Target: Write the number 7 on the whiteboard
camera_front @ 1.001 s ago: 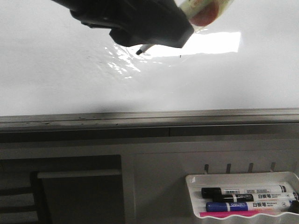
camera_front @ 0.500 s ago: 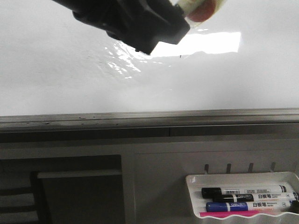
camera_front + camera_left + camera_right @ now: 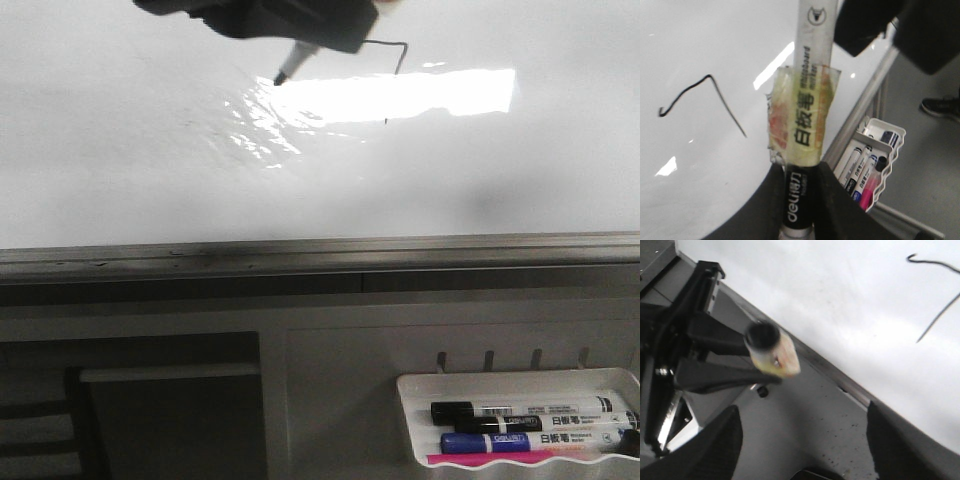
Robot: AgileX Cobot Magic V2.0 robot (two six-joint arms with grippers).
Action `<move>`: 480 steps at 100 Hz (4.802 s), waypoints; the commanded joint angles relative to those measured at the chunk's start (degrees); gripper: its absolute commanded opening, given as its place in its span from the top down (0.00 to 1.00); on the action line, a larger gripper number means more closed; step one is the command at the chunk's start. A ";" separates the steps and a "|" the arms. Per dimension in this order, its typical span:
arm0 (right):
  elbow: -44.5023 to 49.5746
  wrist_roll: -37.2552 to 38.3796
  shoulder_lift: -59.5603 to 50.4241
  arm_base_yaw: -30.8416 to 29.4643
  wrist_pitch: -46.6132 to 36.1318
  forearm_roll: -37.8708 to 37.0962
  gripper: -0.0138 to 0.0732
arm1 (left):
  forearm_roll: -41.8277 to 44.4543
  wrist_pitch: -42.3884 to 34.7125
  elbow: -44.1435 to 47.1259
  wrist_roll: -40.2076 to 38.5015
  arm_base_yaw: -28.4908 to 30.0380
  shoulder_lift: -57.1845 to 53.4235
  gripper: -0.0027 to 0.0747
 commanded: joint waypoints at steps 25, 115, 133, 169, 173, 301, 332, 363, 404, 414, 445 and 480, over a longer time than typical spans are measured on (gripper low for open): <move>1.67 -0.92 -8.19 -4.74 -1.93 -1.27 0.30 | -29.09 -7.08 2.94 -0.83 14.38 -5.92 0.99; 5.52 -0.92 -9.18 -4.74 -5.02 -0.82 0.30 | -32.92 -8.95 3.26 -0.83 20.44 3.55 0.99; 5.52 -0.92 -9.18 -4.74 -5.02 -0.82 0.30 | -32.69 -8.45 3.26 -0.83 20.44 3.55 0.70; 5.52 -0.92 -9.30 -4.74 -5.02 -0.82 0.30 | -24.74 -6.34 3.26 -0.32 20.44 -1.60 0.26; 5.52 -0.92 -9.65 -4.74 -5.02 -0.67 0.30 | -23.70 -5.66 3.38 -0.32 20.44 -3.30 0.26; 42.33 -5.76 -66.04 -4.74 -37.57 4.70 0.91 | -9.93 -10.68 31.71 0.19 20.44 -61.31 0.99; 46.20 -5.76 -68.06 -4.74 -38.53 4.70 0.91 | -13.44 -10.79 34.36 0.19 20.44 -66.22 0.99; 46.20 -5.76 -68.06 -4.74 -38.64 4.83 0.91 | -13.44 -10.68 34.50 0.19 20.44 -66.22 0.99; 46.20 -5.76 -68.06 -4.74 -38.64 4.83 0.91 | -13.44 -10.68 34.50 0.19 20.44 -66.22 0.99; 46.20 -5.76 -68.06 -4.74 -38.64 4.83 0.91 | -13.44 -10.68 34.50 0.19 20.44 -66.22 0.99; 46.20 -5.76 -68.06 -4.74 -38.64 4.83 0.91 | 0.48 -8.09 34.62 -1.81 21.43 -66.12 0.99; 46.20 -5.76 -68.06 -4.74 -38.64 4.83 0.91 | 19.26 -6.73 41.27 -26.42 40.78 -64.98 0.99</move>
